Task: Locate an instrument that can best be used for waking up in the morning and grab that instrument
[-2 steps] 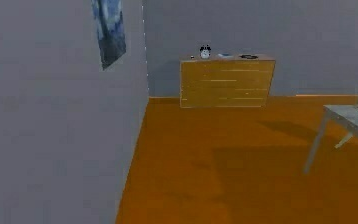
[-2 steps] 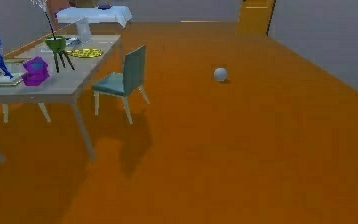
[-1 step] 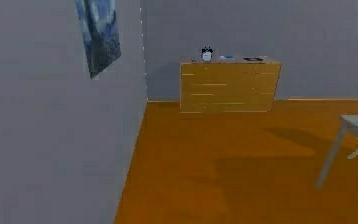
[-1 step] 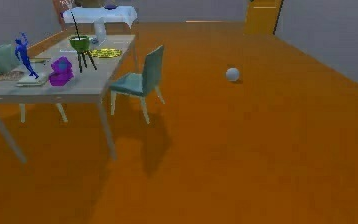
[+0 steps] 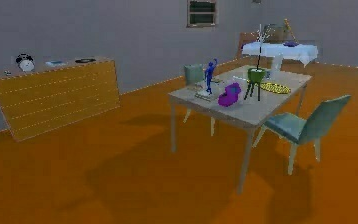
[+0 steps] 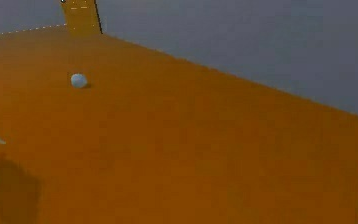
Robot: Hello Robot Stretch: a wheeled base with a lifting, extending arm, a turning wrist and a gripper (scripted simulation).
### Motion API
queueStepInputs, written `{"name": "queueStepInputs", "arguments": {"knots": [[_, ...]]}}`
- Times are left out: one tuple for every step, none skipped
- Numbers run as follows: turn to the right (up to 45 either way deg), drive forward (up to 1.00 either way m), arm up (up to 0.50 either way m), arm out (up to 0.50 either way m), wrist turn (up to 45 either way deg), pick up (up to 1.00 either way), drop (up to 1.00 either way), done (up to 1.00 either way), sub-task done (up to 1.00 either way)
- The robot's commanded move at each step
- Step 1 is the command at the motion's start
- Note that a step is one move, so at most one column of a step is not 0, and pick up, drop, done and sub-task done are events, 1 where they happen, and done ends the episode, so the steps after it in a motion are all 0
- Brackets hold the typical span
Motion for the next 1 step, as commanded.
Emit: {"name": "queueStepInputs", "arguments": {"knots": [[42.0,0.00,0.00,0.00,0.0,0.00,0.00,0.00,0.00]]}}
